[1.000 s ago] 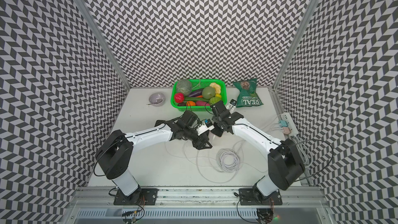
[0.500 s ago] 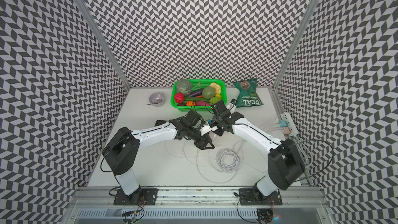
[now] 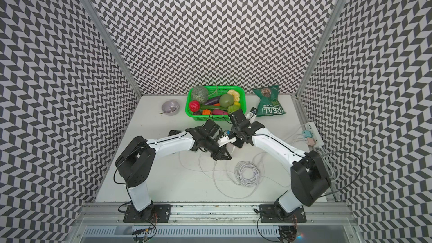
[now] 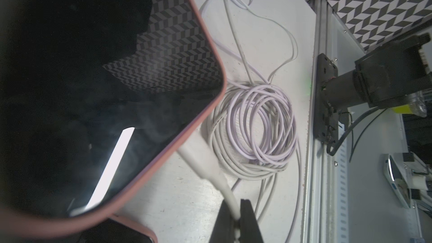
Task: Unplug the charging cable from the phone
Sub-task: Remove the charging cable from the phone.
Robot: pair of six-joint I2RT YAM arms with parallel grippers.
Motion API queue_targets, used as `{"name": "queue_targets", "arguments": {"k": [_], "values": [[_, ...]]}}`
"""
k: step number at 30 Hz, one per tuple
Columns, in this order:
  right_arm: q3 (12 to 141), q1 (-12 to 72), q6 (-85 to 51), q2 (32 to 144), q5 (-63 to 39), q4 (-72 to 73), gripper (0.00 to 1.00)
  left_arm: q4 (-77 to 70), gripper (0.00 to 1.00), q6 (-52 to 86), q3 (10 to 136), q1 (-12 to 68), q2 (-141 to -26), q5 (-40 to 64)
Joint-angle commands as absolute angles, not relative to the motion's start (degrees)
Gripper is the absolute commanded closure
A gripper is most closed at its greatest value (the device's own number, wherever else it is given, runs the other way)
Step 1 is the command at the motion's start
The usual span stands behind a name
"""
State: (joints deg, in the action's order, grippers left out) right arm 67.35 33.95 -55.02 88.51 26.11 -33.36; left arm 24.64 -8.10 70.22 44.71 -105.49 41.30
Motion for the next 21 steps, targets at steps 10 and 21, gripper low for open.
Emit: {"name": "queue_targets", "arguments": {"k": [10, 21], "values": [[67.3, 33.4, -55.0, 86.3, 30.9, -28.7, 1.00, 28.4, 1.00, -12.5, 67.7, 45.2, -104.5, 43.5], [67.8, 33.2, -54.7, 91.9, 29.5, -30.9, 1.00, 29.9, 0.41, -14.8, 66.8, 45.0, -101.4, 43.6]]}}
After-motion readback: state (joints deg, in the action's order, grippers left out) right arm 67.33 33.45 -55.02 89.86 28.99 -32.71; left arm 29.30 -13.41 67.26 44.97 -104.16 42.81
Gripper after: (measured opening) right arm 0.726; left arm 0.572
